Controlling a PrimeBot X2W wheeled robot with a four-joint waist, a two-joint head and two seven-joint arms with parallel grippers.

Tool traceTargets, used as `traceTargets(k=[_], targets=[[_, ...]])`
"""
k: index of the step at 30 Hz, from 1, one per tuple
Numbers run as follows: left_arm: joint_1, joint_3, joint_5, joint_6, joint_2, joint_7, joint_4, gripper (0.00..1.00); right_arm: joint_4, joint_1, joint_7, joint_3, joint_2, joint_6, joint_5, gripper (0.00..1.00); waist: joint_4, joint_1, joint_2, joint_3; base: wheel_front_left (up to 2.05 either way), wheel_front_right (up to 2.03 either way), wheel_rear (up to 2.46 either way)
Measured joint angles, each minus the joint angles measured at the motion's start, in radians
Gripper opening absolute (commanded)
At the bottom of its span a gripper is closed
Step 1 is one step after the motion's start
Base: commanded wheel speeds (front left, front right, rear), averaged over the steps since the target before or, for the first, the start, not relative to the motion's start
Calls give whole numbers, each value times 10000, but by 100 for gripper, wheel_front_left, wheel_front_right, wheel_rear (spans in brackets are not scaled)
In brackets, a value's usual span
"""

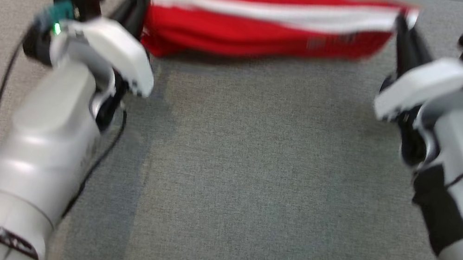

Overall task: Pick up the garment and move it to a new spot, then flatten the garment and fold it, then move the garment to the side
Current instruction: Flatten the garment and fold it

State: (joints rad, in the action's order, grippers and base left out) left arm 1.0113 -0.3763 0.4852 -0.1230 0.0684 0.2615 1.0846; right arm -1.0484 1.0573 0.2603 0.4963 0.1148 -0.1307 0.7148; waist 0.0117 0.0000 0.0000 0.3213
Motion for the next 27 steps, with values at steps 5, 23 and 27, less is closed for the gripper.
traceTargets(k=[5, 23, 27], targets=[[-1211, 150, 207, -10, -151, 0, -107, 0, 21, -1354, 0, 600, -56, 0, 708, 0, 21, 0, 0, -77, 0, 0, 0], [-7508, 732, -903, -36, -113, 0, -4121, 0, 4126, -8136, 13, -378, 719, 0, 562, 0, -84, 0, 0, -2013, 0, 0, 0], [-9151, 915, -995, 157, 142, 0, -5296, 0, 5331, -9930, 13, -961, 683, 0, 71, 0, -163, 0, 0, -2603, 0, 0, 0]])
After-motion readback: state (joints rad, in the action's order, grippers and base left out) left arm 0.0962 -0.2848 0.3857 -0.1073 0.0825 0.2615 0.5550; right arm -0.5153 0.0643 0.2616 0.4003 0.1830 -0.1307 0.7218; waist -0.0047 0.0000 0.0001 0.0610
